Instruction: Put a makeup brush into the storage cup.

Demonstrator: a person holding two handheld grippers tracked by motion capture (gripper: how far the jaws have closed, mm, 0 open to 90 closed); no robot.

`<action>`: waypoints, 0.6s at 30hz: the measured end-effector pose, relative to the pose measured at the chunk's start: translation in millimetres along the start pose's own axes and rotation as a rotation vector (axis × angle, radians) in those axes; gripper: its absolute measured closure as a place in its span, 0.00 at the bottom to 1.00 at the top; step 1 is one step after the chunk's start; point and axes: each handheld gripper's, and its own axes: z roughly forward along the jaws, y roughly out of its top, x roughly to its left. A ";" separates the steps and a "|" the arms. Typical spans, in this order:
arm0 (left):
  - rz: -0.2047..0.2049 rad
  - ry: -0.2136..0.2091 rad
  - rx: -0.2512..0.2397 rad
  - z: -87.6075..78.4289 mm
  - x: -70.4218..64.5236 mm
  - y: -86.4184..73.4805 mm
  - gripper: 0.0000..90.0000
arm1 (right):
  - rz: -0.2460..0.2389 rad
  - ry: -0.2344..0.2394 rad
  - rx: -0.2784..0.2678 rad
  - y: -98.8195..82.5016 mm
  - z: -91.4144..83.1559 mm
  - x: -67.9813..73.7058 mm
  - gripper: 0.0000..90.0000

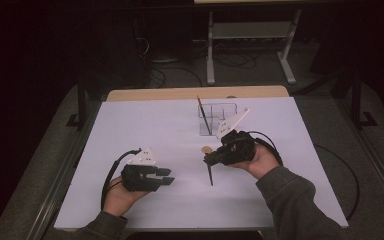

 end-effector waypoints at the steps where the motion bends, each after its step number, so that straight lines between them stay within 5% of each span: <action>1: 0.000 0.000 0.000 0.0 0.0 0.0 0.72 | 0.000 0.000 0.000 0.0 0.0 0.0 0.92; 18: -0.019 0.081 0.002 -12.8 7.2 -13.9 0.60 | 0.042 -0.041 0.002 -6.5 -18.8 -11.8 0.92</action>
